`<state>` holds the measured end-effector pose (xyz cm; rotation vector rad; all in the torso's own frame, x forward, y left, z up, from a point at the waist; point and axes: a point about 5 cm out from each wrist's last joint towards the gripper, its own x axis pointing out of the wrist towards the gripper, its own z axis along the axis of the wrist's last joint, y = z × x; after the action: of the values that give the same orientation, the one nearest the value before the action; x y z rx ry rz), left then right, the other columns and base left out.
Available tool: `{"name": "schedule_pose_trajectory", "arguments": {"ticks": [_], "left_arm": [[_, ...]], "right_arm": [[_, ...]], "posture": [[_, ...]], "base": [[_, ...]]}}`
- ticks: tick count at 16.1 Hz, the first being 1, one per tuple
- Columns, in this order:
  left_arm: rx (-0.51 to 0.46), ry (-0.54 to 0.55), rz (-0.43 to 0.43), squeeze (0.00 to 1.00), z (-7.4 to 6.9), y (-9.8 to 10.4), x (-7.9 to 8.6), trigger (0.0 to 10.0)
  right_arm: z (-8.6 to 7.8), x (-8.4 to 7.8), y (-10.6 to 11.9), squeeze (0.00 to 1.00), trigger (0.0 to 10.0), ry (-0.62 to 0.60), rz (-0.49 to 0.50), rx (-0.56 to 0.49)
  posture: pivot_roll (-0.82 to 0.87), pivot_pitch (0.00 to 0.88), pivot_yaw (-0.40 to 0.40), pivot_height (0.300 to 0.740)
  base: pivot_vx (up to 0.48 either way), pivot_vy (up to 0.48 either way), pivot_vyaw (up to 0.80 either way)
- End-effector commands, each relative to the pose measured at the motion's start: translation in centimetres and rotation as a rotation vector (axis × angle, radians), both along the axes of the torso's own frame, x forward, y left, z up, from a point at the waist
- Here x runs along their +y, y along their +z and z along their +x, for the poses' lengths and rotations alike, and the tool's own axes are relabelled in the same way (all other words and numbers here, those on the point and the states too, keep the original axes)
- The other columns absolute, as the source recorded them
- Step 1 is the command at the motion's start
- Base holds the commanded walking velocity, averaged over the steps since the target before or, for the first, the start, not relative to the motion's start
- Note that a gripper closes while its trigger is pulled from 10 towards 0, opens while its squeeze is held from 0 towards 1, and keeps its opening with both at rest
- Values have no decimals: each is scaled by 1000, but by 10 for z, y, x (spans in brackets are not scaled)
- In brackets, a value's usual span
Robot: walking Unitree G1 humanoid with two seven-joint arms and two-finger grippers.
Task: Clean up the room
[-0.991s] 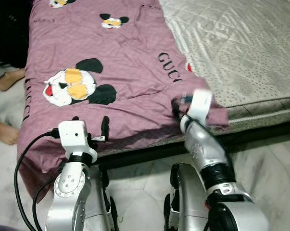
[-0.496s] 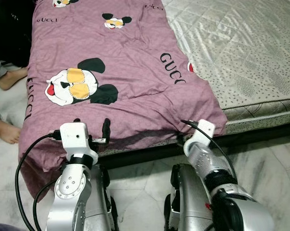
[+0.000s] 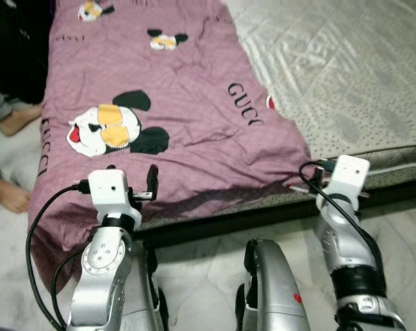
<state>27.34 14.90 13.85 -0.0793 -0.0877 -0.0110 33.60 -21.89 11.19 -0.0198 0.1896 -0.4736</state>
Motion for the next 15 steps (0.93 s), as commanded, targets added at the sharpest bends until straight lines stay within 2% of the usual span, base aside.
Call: {"name": "schedule_pose_trajectory", "arguments": {"ticks": [1, 2, 4, 6, 7, 9, 12, 15], "left_arm": [[3, 5, 0, 0, 1, -3, 2, 10000], [-15, 8, -2, 0, 3, 0, 3, 10000], [-43, 17, -4, 0, 8, 3, 5, 10000], [-65, 23, -4, 0, 9, 6, 6, 10000], [-78, 54, -1, 0, 8, 6, 9, 10000], [-79, 62, 4, 0, 8, 4, 11, 10000], [-141, 59, 0, 0, 20, 14, 9, 10000], [-203, 41, 9, 0, 34, 29, 7, 10000]], "right_arm": [[-5, -4, 0, 0, 10000, -8, -14, 10], [-13, -7, 5, 0, 10000, -2, -11, -22], [-18, -3, 15, 0, 10000, 82, -34, -103], [-24, 7, 21, 0, 10000, 171, -40, -148], [-29, 21, 28, 0, 10000, 279, -13, -221], [-29, 27, 38, 0, 10000, 288, 14, -292], [-12, 40, 58, 0, 10000, 347, 58, -377], [8, 51, 86, 0, 10000, 400, 90, -490]], "posture": [[52, 130, -11, 552], [45, 117, -9, 552], [26, 87, -6, 552], [19, 75, -6, 552], [9, 45, -3, 552], [3, 27, -3, 552], [3, 0, -1, 571], [3, 0, 8, 616]], "base": [[0, 0, 0], [0, 0, 0], [0, 0, 0], [0, 0, 0], [0, 0, 0], [0, 0, 0], [0, 0, 0], [0, 0, 0]]}}
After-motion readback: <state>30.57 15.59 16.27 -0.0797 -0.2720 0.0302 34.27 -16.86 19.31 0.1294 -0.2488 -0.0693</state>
